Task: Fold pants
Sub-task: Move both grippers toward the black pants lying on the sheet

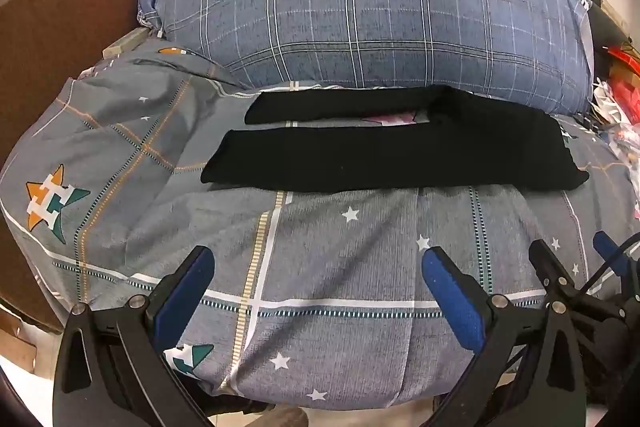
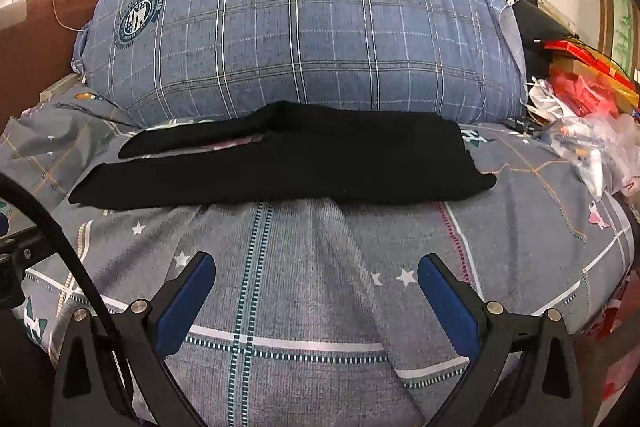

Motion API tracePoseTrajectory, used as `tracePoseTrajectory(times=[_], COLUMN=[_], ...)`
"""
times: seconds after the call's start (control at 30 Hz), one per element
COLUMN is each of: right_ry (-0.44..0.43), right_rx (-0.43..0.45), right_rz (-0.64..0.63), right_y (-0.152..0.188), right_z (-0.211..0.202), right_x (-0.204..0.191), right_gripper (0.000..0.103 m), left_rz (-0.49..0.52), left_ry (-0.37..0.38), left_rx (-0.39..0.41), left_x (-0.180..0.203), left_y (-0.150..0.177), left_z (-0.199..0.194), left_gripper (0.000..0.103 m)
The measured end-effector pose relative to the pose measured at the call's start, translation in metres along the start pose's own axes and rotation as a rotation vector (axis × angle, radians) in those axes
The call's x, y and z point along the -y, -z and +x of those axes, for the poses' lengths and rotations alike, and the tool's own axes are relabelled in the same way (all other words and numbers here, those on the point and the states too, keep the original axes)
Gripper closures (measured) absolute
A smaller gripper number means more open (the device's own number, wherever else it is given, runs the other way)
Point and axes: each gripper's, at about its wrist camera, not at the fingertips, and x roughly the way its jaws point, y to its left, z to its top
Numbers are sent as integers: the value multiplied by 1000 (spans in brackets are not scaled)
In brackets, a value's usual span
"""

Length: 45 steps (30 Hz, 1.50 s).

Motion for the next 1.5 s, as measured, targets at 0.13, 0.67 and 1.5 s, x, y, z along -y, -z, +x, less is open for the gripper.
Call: tracePoseTrajectory(times=[0.13, 0.67, 1.5], right_ry=[-2, -4, -23], right_rx=[-5, -70, -171], right_rz=[-1, -11, -28], right_y=[1, 5, 13], right_z=[1, 15, 66], right_x=[0, -2, -11], right_gripper=[0, 0, 0], left_rz=[2, -41, -95], left_ry=[-1, 23, 22], left_rx=[-5, -120, -216], left_x=[1, -7, -26], left_y=[0, 13, 35], left_z=[1, 38, 97], left_gripper=[0, 0, 0])
